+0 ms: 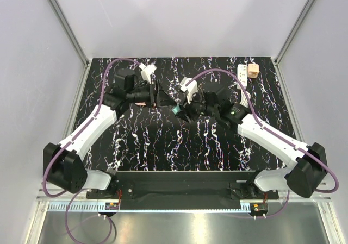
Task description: Insert the plug
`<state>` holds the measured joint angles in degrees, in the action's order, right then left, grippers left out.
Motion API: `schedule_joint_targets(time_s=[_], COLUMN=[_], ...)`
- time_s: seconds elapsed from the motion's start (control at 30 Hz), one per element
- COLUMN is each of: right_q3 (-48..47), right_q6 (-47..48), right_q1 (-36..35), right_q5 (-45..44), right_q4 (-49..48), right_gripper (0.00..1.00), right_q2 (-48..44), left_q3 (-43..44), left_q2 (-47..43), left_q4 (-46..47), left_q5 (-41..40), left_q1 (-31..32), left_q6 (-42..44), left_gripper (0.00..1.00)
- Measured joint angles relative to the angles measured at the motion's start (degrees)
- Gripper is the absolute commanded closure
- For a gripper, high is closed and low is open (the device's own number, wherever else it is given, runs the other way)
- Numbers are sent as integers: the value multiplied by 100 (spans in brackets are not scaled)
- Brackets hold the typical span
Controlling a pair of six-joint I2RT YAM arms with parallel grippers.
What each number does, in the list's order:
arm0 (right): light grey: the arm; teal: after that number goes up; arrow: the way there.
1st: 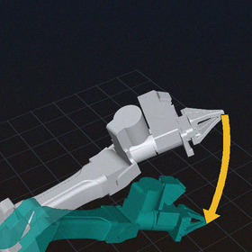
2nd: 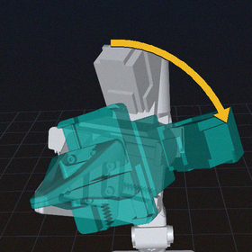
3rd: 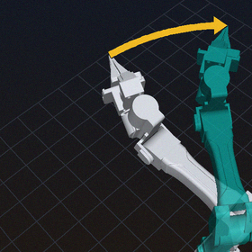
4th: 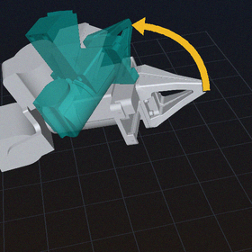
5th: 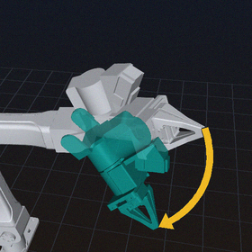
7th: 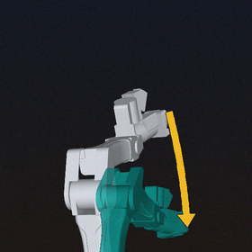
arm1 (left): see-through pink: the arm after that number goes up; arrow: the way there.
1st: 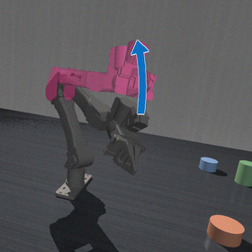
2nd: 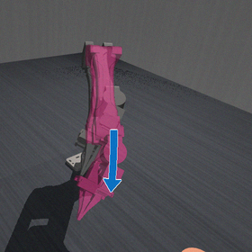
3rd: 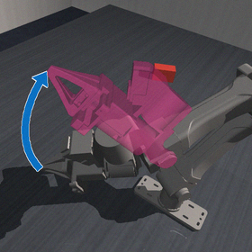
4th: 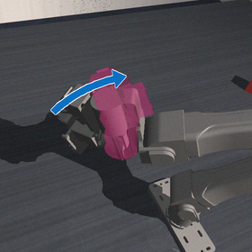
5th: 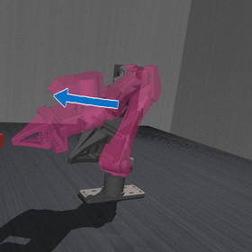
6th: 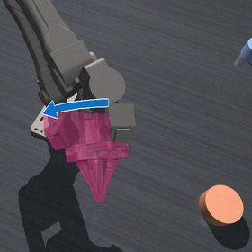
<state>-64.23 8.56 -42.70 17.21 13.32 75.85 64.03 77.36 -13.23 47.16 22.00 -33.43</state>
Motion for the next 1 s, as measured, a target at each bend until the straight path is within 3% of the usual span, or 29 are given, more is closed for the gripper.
schedule_joint_targets(time_s=[0.2, 0.3, 0.4, 0.43, 0.53, 0.57, 0.8, 1.0], right_q3=[0, 39, 57, 59, 63, 66, 566, 905], right_q6=[-9, -13, 4, -7, -160, -251, -1152, -2286], right_q1=[-81, -98, -118, -120, -122, -125, -125, 70], right_q5=[-4, -33, -133, -140, -153, -149, -269, -151], right_q4=[0, 11, -4, -7, -2, -4, -26, -90], right_gripper=[94, 89, 67, 53, 27, 23, 7, 11], right_q2=[52, 70, 79, 81, 81, 79, -376, -997], left_q3=[-144, -164, -166, -173, -190, -221, -656, -1099], left_q2=[173, 201, 232, 243, 254, 254, 245, -59], left_q4=[94, 129, 120, 129, 216, 323, 1329, 2415], left_q5=[66, 160, 155, 173, 210, 243, 579, 669], left_q1=[170, 219, 229, 227, 227, 225, 90, -229], left_q6=[-81, -111, -223, -238, -282, -304, -901, -1665], left_gripper=[51, 75, 99, 100, 100, 100, 100, 100])
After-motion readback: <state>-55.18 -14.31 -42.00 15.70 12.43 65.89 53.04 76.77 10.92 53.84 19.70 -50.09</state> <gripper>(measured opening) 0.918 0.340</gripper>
